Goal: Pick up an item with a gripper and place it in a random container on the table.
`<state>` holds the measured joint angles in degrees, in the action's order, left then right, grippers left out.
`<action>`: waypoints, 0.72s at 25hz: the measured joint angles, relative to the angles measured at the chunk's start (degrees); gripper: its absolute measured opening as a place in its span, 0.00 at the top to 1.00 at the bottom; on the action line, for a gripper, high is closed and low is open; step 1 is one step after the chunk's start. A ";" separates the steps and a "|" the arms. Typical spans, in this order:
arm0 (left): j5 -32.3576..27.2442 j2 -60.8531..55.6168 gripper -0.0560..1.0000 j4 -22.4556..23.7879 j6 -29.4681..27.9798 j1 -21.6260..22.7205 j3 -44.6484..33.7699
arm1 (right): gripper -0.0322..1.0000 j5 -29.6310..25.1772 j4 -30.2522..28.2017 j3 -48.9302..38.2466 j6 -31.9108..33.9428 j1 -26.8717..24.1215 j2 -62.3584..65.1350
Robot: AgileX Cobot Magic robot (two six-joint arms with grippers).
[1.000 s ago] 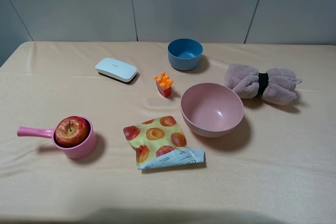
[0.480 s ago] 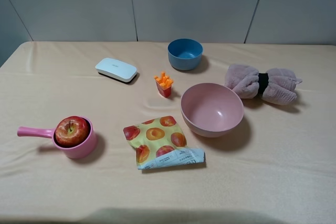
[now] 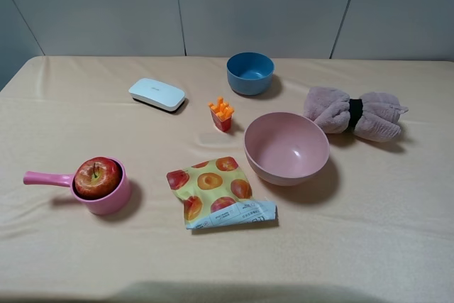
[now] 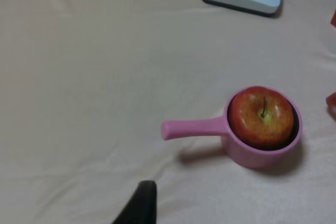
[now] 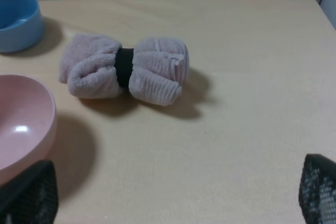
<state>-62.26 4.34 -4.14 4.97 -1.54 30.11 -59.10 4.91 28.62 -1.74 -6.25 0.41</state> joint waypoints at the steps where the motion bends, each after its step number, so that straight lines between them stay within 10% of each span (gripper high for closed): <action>1: 0.35 -1.02 0.01 -0.44 0.07 0.29 -0.93 | 0.30 0.00 0.00 0.00 0.00 0.00 0.00; 18: 1.36 -4.71 0.01 -1.12 0.41 0.41 -1.90 | 0.30 0.00 0.00 0.00 0.00 0.00 0.00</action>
<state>-60.90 -0.37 -5.27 5.38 -1.13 28.21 -59.10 4.91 28.62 -1.74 -6.25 0.41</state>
